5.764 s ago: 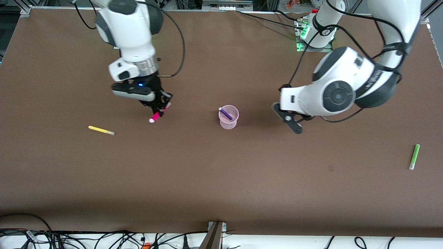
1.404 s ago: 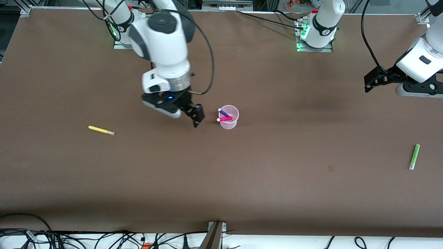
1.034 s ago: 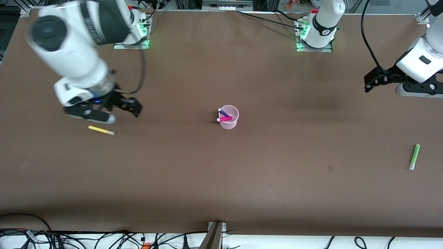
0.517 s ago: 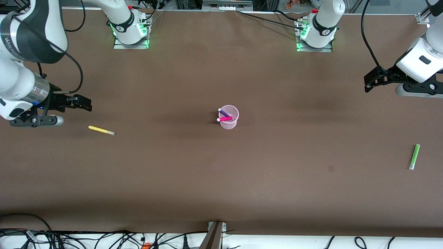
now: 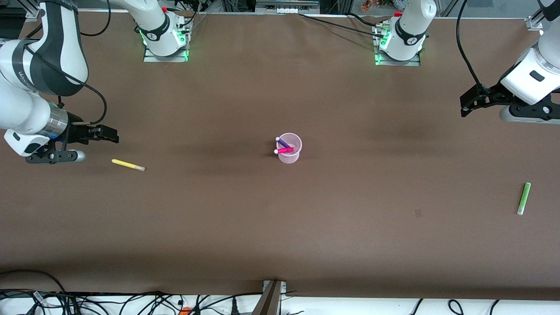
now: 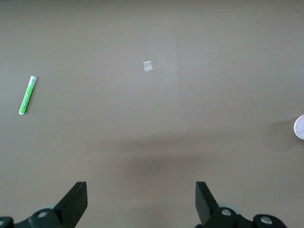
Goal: Organize pens into pink holder with both arms
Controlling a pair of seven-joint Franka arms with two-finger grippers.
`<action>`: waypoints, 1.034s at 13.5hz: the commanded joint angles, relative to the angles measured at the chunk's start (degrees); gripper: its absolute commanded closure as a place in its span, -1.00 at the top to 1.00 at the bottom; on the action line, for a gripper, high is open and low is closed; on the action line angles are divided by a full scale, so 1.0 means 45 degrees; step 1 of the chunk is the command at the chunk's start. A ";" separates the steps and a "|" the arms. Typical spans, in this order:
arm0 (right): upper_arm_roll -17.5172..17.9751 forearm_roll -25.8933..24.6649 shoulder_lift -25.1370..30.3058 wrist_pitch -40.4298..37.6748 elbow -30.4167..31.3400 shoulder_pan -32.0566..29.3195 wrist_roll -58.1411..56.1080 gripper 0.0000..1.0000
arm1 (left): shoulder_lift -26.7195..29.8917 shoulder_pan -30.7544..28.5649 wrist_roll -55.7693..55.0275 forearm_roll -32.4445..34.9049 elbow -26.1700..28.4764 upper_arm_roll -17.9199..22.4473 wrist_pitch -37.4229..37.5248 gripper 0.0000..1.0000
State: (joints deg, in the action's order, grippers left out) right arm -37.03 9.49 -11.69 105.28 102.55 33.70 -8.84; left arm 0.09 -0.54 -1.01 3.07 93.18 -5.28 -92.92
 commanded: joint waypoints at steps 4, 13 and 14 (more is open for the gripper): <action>-0.0288 0.0117 0.0312 0.0062 -0.0405 -0.0029 -0.0145 0.99 | -0.0039 0.0081 -0.0165 -0.0037 -0.0473 -0.0096 0.0591 1.00; 0.2842 -0.0234 0.0312 0.0043 -0.0892 -0.3431 -0.0106 0.99 | 0.0059 0.0061 -0.0165 -0.0057 -0.0473 -0.0116 0.0708 1.00; 0.4133 -0.0486 0.0389 0.0043 -0.0951 -0.4607 -0.0106 0.99 | 0.0039 0.0061 -0.0165 -0.0057 -0.0473 -0.0116 0.0708 1.00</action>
State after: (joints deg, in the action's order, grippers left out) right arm -29.32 8.92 -10.81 105.69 99.64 23.75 -8.85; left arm 0.26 -0.46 -1.20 3.07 92.22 -5.81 -91.11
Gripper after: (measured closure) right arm 0.000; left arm 0.000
